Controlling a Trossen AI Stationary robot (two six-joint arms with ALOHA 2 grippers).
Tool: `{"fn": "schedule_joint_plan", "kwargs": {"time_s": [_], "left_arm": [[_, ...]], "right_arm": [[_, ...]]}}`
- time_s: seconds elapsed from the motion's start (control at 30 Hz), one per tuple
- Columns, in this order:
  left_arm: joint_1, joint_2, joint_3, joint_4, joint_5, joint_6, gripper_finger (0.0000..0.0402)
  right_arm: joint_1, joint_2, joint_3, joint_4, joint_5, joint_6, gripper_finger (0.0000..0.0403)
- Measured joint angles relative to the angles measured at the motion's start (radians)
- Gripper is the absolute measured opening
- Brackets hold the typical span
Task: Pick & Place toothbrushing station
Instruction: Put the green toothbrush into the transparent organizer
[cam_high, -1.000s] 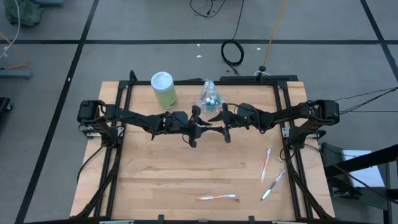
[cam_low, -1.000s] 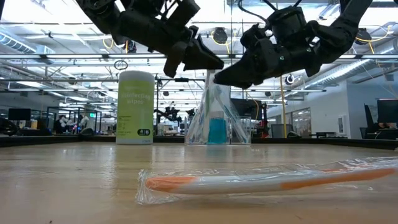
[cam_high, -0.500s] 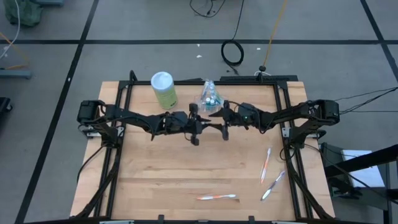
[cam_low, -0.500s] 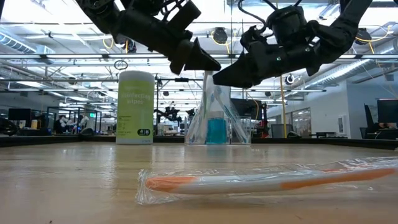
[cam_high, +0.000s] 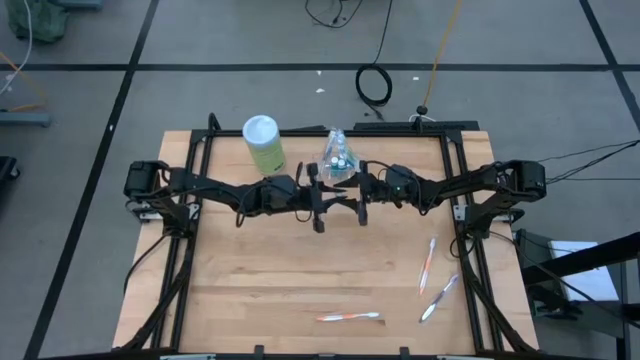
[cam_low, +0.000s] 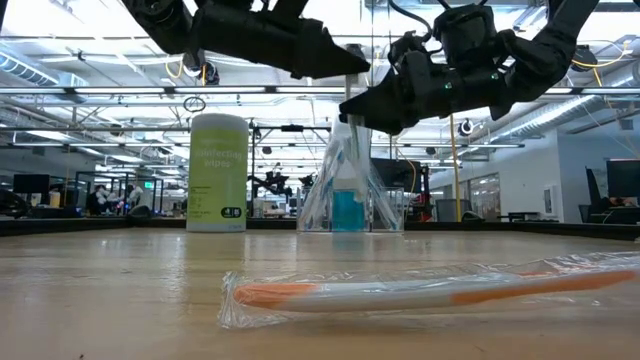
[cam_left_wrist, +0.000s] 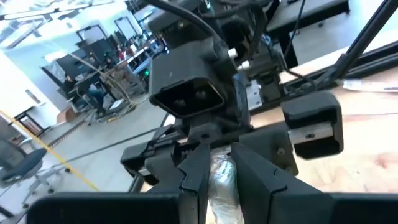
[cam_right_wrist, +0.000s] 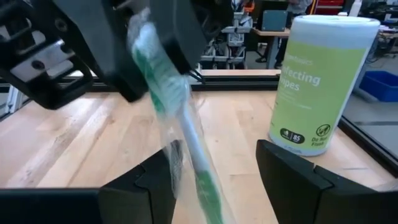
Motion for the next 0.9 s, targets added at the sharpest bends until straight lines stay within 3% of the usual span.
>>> {"fn": "schedule_joint_plan", "kwargs": {"time_s": [0.2, 0.6, 0.9], "left_arm": [[-0.001, 0.0, 0.0, 0.014, 0.011, 0.0, 0.0067], [-0.001, 0.0, 0.0, 0.011, 0.01, 0.003, 0.0067], [-0.001, 0.0, 0.0, -0.005, -0.033, 0.007, 0.0067]], "right_arm": [[0.0, 0.0, 0.0, 0.0, -0.003, -0.014, 0.0189], [-0.003, 0.0, 0.0, -0.001, -0.004, -0.04, 0.0073], [-0.003, 0.001, 0.0, -0.005, -0.006, -0.041, 0.002]]}}
